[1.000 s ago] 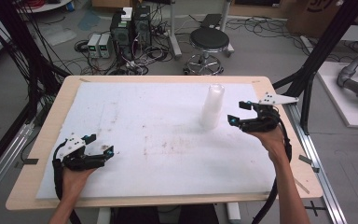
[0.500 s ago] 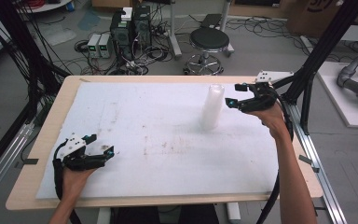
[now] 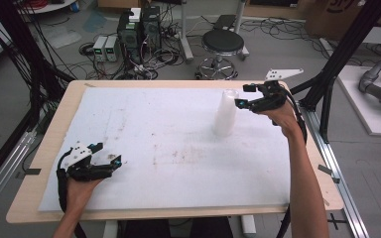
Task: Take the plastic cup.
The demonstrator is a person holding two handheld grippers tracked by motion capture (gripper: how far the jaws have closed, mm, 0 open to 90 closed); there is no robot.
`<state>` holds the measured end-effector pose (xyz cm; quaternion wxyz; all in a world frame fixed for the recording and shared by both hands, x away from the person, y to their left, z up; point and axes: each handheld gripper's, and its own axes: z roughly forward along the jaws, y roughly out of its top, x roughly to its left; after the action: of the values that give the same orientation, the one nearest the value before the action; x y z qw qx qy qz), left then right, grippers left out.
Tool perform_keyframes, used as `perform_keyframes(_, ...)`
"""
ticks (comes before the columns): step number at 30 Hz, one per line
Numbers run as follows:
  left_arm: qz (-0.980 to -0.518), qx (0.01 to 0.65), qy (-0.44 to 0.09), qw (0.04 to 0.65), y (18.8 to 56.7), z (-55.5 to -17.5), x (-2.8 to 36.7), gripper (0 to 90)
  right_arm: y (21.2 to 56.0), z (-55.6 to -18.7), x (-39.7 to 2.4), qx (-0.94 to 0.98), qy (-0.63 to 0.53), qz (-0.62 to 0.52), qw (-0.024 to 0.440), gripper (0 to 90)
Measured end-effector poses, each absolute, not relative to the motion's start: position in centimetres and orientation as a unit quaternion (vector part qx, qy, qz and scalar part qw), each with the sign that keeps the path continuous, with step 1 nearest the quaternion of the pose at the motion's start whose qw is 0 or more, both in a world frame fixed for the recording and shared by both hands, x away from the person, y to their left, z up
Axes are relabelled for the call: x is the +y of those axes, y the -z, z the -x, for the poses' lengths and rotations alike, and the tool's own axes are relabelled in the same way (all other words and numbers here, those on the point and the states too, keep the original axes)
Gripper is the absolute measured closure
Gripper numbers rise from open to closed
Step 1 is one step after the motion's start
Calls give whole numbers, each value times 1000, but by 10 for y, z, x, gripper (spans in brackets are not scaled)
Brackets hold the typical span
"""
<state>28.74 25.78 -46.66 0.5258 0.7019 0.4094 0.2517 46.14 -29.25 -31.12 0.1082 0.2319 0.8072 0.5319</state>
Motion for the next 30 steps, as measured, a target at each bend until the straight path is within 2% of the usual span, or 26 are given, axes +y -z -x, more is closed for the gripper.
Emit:
perform_keyframes(10, -703, 410, -253, 523, 467, -287, 257, 117, 321, -470, -285, 818, -525, -219, 85, 170)
perform_keyframes(30, -703, 407, -252, 526, 467, -287, 258, 117, 337, -478, -266, 830, -504, -225, 79, 171)
